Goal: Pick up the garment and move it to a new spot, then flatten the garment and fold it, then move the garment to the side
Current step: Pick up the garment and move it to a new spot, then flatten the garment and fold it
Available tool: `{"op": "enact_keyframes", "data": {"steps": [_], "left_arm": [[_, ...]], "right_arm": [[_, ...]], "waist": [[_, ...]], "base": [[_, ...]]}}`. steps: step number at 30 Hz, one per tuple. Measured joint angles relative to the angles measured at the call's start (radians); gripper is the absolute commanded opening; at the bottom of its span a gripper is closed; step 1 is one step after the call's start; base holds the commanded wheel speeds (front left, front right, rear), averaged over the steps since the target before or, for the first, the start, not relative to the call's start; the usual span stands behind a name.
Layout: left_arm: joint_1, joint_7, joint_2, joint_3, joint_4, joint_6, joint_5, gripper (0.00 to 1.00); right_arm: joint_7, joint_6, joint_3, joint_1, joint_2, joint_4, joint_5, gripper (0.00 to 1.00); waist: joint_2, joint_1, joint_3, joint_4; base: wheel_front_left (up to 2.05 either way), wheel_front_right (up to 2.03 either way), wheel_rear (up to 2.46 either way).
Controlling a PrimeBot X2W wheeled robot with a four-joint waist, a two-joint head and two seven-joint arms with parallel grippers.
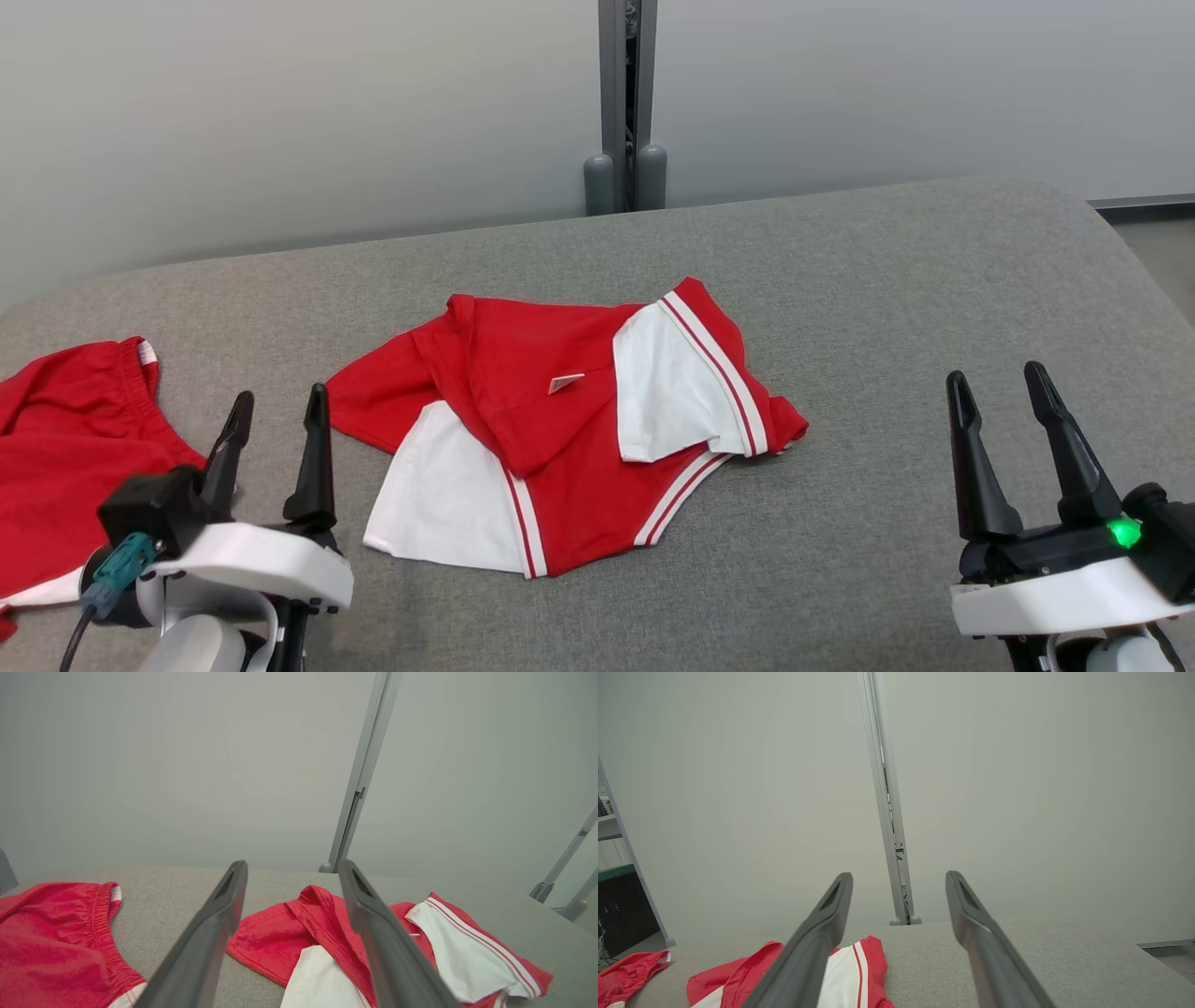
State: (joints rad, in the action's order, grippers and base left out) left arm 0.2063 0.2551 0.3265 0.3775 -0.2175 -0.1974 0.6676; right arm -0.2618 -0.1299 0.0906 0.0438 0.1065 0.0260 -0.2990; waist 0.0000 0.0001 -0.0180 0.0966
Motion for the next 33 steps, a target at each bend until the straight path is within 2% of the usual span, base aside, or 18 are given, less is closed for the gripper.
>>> {"op": "enact_keyframes", "data": {"steps": [5,10,15,27,33], "left_arm": [[-0.085,0.005,0.01,-0.045,0.061,-0.036,-0.006,1.0],[-0.169,0.007,-0.035,-0.083,0.109,-0.067,-0.013,1.0],[-0.206,0.007,-0.088,-0.102,0.121,-0.048,-0.052,1.0],[-0.203,0.008,-0.114,-0.128,0.114,-0.017,-0.097,1.0],[-0.196,0.008,-0.121,-0.133,0.104,-0.006,-0.105,1.0]], "right_arm": [[0.0,0.0,-0.023,-0.03,-0.007,0.011,-0.001,1.0],[0.0,0.0,-0.034,-0.046,-0.012,0.02,0.0,1.0],[0.0,0.0,-0.034,-0.05,-0.015,0.021,0.001,1.0],[0.0,0.0,-0.006,-0.049,-0.009,0.015,0.001,1.0],[0.0,0.0,0.07,-0.029,0.021,-0.032,-0.002,1.0]], "waist": [[0.0,0.0,0.006,-0.01],[0.0,0.0,0.007,-0.014],[0.0,-0.0001,0.006,-0.026],[0.0,0.0,0.005,-0.043],[0.0,0.0,0.001,-0.071]], "base": [[0.0,0.0,0.0],[0.0,0.0,0.0],[0.0,0.0,0.0],[0.0,0.0,0.0],[0.0,0.0,0.0]]}}
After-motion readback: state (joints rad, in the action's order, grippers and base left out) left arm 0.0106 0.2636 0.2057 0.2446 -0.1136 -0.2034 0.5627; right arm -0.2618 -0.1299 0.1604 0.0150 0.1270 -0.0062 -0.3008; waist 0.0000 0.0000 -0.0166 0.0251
